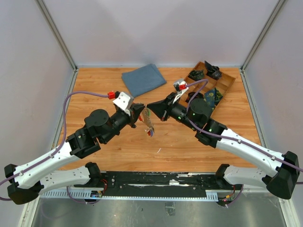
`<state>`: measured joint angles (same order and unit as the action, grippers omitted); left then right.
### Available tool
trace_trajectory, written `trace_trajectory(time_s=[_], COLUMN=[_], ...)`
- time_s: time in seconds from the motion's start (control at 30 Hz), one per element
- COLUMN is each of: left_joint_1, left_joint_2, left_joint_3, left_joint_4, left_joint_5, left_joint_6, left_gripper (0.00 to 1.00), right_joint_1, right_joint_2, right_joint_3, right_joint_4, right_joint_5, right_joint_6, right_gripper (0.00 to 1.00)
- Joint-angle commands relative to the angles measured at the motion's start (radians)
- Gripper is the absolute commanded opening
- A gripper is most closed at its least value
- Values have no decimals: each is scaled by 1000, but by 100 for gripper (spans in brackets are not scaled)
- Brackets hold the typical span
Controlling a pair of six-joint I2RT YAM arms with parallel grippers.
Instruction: Put the keys on the keyring
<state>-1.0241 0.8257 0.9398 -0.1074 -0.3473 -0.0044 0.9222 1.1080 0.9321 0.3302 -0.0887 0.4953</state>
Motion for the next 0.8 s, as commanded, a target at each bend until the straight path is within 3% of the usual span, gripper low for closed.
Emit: trace_trajectory(time_s=[0.0, 0.77], left_joint_1=[4, 4], left_joint_2=[-27, -28], left_joint_3=[7, 5], left_joint_4=[79, 80], left_joint_5=[7, 13], left_joint_6=[0, 0], left_gripper=[1, 1], right_joint_1=[21, 23], right_joint_2=[12, -23], right_joint_3=[30, 24], right_joint_4=[-13, -57], right_joint_5=[-13, 72], right_joint_6=[22, 35], right_gripper=[1, 1])
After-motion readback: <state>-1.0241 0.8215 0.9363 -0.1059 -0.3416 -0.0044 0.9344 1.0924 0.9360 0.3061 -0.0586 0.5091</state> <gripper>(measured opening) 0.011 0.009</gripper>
